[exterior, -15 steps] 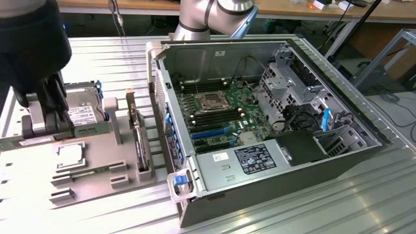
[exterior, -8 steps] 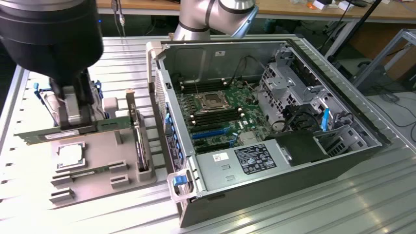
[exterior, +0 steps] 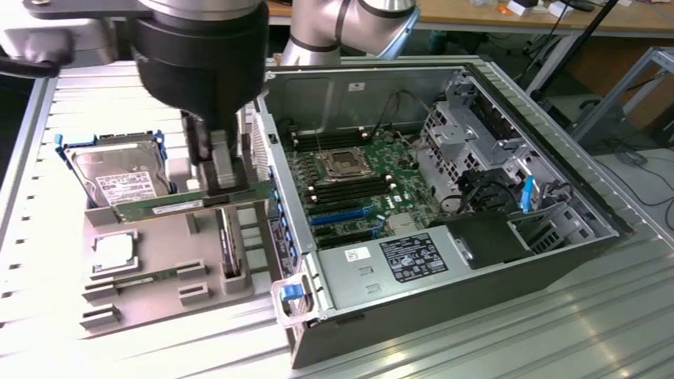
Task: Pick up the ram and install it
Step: 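Pick up the ram and move it above insertion slot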
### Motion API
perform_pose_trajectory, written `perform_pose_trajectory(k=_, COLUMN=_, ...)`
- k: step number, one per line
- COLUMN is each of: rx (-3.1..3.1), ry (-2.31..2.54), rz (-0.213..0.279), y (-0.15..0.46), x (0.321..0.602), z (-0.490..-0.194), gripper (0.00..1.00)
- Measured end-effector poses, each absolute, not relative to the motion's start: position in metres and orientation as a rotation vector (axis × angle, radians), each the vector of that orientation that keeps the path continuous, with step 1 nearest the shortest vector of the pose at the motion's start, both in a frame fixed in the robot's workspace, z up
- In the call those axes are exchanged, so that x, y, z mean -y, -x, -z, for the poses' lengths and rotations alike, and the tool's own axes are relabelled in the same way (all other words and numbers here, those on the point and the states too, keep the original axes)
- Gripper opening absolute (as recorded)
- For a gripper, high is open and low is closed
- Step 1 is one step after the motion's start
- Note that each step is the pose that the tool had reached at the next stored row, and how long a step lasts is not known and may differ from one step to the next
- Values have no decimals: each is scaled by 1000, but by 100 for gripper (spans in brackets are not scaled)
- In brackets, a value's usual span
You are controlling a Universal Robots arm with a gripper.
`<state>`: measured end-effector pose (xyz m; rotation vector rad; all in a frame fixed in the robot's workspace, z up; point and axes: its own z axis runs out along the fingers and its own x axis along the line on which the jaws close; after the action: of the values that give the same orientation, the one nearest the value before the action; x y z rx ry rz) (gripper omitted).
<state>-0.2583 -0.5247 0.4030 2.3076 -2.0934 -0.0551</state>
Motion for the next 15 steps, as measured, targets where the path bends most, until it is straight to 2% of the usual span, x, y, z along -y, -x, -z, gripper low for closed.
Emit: perform_pose_trajectory(k=15, rx=2101, ry=-2301, rz=55, y=162, x=520, z=-400, gripper=13)
